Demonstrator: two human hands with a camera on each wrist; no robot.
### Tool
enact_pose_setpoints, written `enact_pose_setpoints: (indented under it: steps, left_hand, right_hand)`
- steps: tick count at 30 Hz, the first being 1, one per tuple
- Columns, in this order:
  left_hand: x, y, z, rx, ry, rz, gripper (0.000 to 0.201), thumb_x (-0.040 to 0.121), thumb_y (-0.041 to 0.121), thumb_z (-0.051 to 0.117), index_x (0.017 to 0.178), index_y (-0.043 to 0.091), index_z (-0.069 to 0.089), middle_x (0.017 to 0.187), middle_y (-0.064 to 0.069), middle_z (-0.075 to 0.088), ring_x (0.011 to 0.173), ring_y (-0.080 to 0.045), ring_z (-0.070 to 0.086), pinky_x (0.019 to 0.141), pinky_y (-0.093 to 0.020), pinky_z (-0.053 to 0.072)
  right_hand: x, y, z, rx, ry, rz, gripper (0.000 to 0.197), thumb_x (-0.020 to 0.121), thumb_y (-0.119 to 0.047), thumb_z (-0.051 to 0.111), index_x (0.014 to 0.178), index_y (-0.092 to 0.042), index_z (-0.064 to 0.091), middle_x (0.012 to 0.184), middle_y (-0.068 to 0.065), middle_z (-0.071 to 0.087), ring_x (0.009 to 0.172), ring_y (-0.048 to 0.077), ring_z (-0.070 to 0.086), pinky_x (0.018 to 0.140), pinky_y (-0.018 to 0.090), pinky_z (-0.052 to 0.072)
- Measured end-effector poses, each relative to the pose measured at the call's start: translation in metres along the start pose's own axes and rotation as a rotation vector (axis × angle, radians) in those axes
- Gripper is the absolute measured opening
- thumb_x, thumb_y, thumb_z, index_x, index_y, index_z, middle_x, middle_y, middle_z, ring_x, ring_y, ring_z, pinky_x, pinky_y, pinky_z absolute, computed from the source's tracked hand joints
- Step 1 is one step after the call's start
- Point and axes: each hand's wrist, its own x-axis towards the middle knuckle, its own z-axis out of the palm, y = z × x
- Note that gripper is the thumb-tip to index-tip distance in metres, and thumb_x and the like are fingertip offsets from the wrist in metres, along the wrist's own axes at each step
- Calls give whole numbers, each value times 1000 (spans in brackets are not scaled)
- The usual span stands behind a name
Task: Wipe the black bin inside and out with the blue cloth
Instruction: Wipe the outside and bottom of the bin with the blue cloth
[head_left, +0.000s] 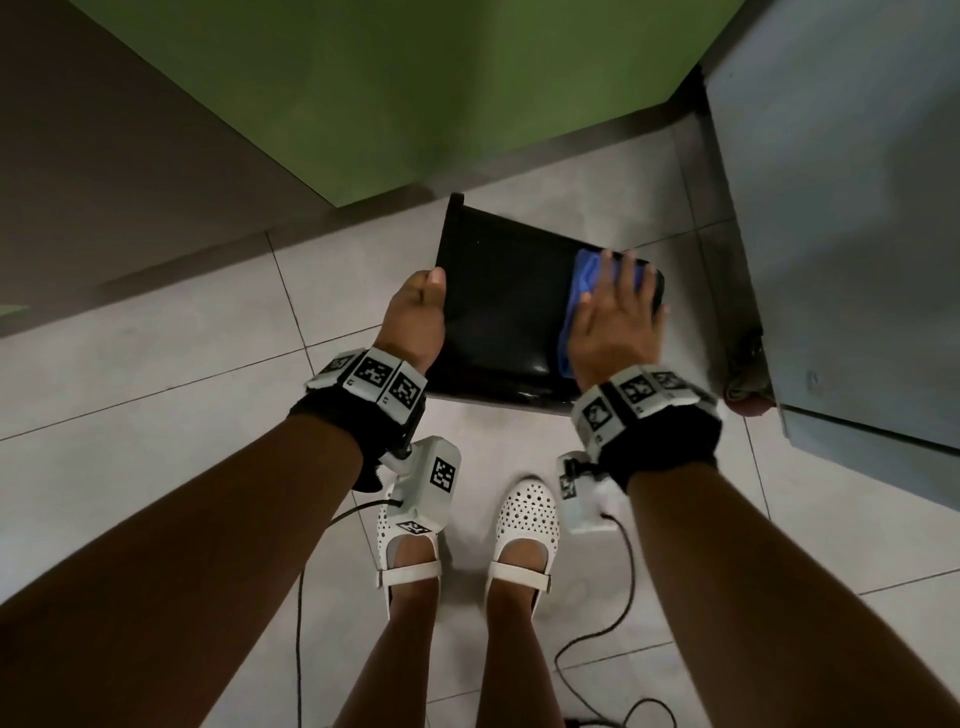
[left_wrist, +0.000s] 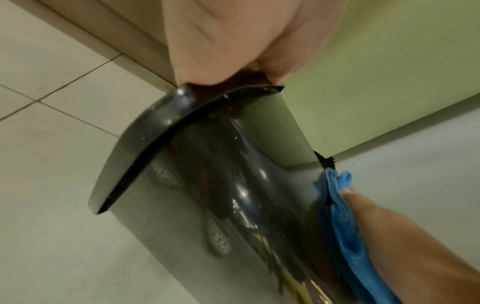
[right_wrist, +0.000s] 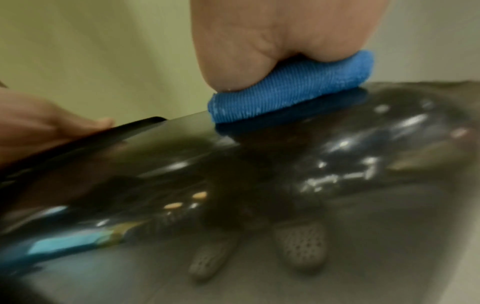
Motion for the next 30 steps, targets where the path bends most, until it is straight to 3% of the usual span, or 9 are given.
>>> enact_pose_setpoints:
  steps: [4,6,11,15,20,24,27,30]
  left_hand:
    - [2,-4,2,5,27,1,34,99,37,24,93,15,48,81,-2,46,86,-26,47,90,-53,47]
    - [3,-4,2,10,36,14,33,100,36,24,91,15,47,88,-8,49,87,-25,47,87,-47,44]
    - [7,-4,3,-5,31,-10,38,99,35,26,105,9,52,111,-21,58,105,-35,56,101,-49,42]
    - [5,1,2,17,-14,-35,39,100,36,24,112,10,50,115,-16,57,109,-31,55,102,-47,41]
    - [5,-1,0,41,-32,-11,43,99,36,23,114,6,49,118,-23,55,109,-37,54,100,-55,42]
    - [4,-7,2,32,33,23,38,100,34,24,108,7,49,104,-16,51,101,-32,52,100,-51,42]
    - [4,-7,5,19,47,-9,43,100,35,24,116,4,49,104,-12,51,101,-31,51,99,-49,42]
    - [6,-3,4,14,45,-12,44,100,35,24,119,4,49,105,-11,51,100,-26,50,99,-44,40]
  right_hand:
    - [5,14,-5,84,36,194,52,101,-31,20,149,-19,4,159,6,-3,145,29,-6,118,51,8]
    - [-5,4,-1,52,57,200,52,101,-31,20,149,-18,3,159,6,-2,145,29,-6,117,50,7]
    - [-60,-46,23,-67,-63,-156,55,97,-32,18,148,-19,2,159,5,-3,145,28,-7,117,51,1]
    - [-69,-56,32,-84,-75,-277,57,94,-38,11,148,-24,2,159,1,-1,145,22,-8,114,45,-6]
    - [-22,-13,12,-12,11,-23,52,99,-33,19,148,-24,5,159,1,-1,146,23,-4,117,52,6]
    - [7,22,-6,122,-29,148,51,101,-32,19,149,-22,3,159,4,-3,146,25,-5,117,48,6]
    - [1,27,-5,271,55,290,51,102,-29,21,149,-15,7,158,9,2,146,27,1,118,42,6]
    - [-30,13,13,229,107,359,52,101,-33,20,148,-15,9,158,8,5,146,29,2,116,49,13]
